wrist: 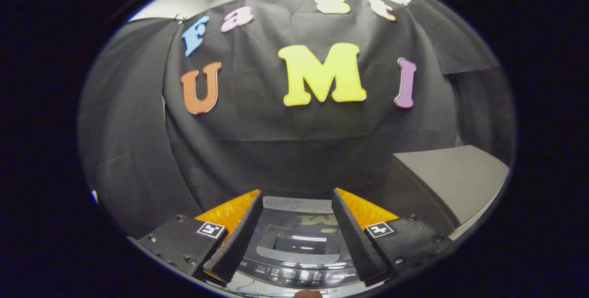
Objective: Put the clothes into the washing machine and then close the washing machine lid.
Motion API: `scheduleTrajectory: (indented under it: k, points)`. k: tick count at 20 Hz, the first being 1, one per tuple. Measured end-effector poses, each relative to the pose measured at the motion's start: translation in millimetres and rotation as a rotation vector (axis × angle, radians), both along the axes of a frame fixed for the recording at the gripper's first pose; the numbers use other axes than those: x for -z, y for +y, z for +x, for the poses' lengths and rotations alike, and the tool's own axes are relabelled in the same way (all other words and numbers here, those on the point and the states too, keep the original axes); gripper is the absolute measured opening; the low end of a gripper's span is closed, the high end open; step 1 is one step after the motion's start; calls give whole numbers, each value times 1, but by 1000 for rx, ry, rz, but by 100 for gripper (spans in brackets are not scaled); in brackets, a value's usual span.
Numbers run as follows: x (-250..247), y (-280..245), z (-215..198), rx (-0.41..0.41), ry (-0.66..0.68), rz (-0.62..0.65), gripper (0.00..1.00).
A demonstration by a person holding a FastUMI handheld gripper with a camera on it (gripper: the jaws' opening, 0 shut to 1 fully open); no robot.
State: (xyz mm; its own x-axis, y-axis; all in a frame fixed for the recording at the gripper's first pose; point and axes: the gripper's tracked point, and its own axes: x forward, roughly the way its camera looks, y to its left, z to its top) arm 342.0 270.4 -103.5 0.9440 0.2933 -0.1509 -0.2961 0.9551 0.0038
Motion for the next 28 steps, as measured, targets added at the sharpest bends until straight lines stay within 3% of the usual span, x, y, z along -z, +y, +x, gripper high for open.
scheduleTrajectory:
  k: [5, 11, 16, 21, 28]
  points:
    - [-57, -84, -76, 95, -45, 14, 96]
    - [-109, -182, -170, 174, -44, 146, 97]
    - [-128, -256, -230, 224, -119, 83, 99]
    - [-130, -301, -270, 215, -139, 70, 99]
    - [-132, -332, -293, 175, -143, 53, 99]
